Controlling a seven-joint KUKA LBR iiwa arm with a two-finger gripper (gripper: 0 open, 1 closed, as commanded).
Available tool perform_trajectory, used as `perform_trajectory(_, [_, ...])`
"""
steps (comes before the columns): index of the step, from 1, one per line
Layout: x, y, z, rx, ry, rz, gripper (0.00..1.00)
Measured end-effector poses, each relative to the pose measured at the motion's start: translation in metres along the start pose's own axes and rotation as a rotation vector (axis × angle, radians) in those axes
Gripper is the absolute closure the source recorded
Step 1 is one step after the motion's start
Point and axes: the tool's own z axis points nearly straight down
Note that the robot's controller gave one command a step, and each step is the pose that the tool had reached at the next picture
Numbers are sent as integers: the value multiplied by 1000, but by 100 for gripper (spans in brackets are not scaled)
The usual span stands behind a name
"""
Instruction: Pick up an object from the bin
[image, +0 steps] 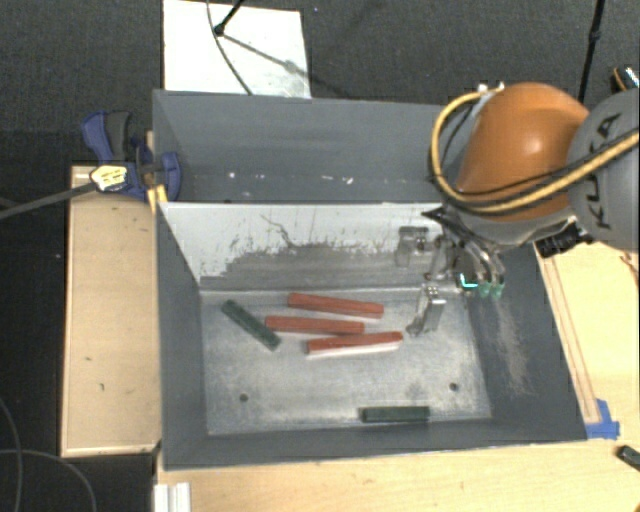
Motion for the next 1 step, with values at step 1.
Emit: perform_trajectory(1, [-16, 80, 159, -1, -1, -122, 0])
